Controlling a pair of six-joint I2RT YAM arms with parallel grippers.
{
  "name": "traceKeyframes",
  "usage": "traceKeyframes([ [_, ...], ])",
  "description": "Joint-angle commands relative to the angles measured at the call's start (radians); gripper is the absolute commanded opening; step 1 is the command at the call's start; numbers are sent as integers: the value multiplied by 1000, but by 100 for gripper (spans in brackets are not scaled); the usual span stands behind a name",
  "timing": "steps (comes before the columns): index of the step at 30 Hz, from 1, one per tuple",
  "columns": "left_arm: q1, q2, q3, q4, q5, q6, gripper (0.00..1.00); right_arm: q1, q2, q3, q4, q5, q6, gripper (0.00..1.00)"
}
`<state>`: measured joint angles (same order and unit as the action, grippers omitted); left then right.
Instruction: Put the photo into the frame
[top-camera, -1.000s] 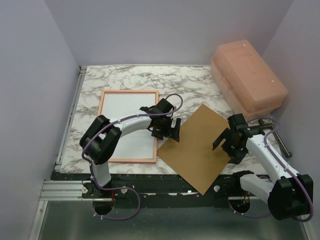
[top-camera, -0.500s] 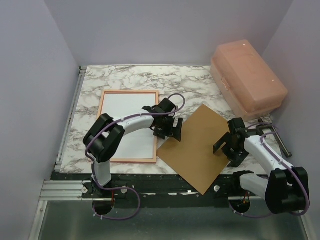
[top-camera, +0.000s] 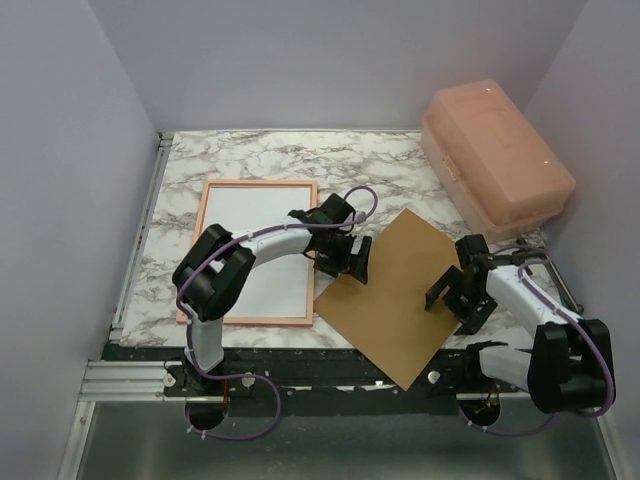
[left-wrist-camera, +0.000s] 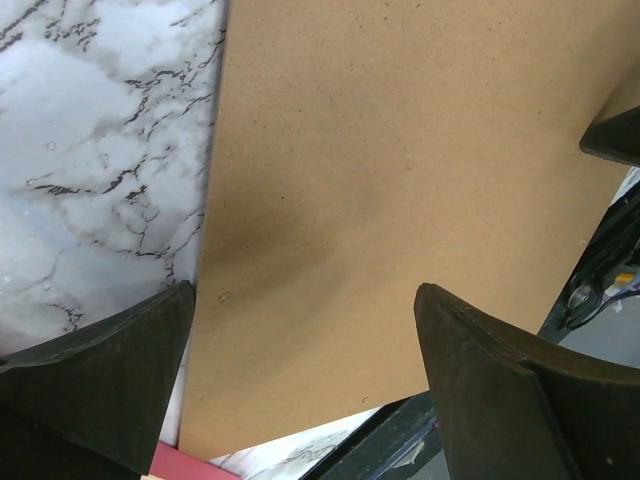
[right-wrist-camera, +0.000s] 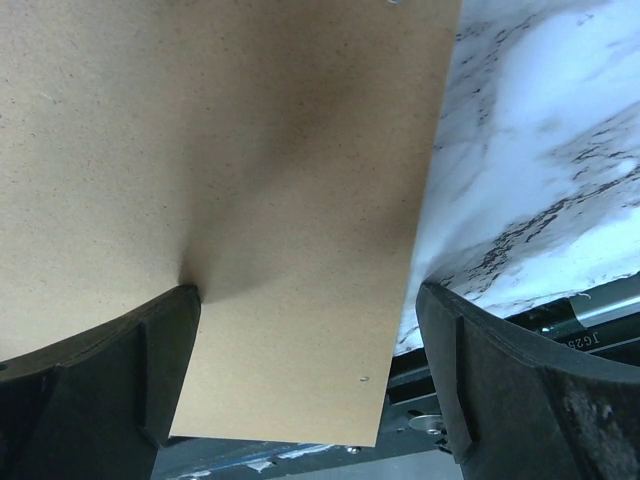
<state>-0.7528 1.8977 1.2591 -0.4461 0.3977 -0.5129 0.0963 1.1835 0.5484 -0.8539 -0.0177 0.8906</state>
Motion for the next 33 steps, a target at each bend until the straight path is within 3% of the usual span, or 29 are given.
traceKeyframes([
  [1, -27, 1, -53, -11, 125, 33, 92, 4, 85, -52, 227, -143, -35, 97],
  [11, -74, -177, -104, 11, 209, -42, 91, 4, 106, 18, 240, -177, -109, 98],
  [18, -120, -241, -113, 5, 168, -112, 91, 4, 124, 76, 243, -216, -163, 98],
  [33, -122, -465, -282, -127, -165, -265, 93, 33, 285, 144, 407, -479, -171, 97],
])
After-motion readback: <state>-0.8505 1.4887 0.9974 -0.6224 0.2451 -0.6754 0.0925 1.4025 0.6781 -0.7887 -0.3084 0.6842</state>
